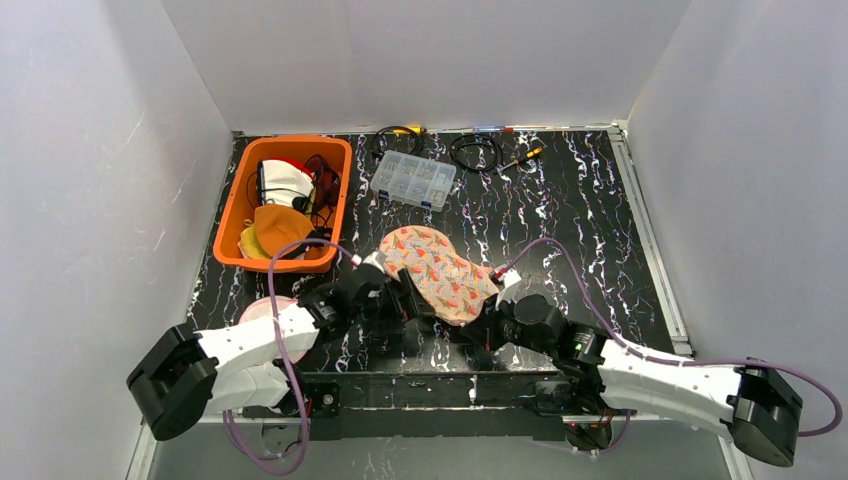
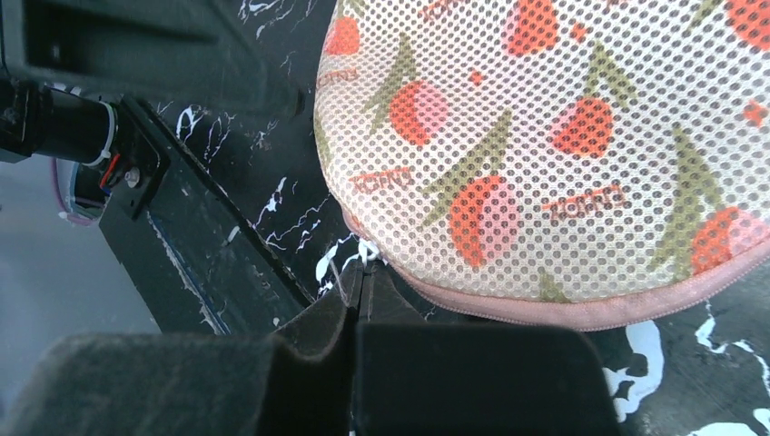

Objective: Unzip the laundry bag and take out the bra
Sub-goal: Unzip the laundry bag at the center of the board.

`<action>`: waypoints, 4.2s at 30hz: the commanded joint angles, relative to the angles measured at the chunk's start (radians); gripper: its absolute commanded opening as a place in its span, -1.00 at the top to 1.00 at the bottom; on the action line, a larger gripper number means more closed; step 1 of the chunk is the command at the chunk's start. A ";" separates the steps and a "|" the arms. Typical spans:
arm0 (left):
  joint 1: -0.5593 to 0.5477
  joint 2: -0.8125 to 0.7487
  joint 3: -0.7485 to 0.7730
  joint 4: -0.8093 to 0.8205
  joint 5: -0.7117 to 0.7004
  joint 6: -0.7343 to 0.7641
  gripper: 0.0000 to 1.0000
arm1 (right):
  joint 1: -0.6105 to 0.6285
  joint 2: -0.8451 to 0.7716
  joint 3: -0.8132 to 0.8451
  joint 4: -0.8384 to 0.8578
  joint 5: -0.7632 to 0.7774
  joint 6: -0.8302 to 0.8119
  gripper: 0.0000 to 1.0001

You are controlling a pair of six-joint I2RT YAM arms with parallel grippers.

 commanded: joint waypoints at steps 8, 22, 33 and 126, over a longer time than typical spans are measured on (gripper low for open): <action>-0.127 -0.064 -0.105 0.060 -0.153 -0.354 -0.96 | 0.041 0.190 0.014 0.299 -0.056 0.045 0.97; -0.157 -0.076 -0.187 0.153 -0.278 -0.447 0.06 | 0.117 0.329 0.039 0.470 -0.032 0.070 0.97; -0.156 -0.052 -0.205 0.156 -0.314 -0.471 0.77 | 0.147 0.305 0.035 0.421 0.007 0.071 0.97; -0.053 0.002 -0.162 0.197 -0.176 -0.324 0.40 | 0.154 0.407 0.107 0.385 0.007 0.064 0.97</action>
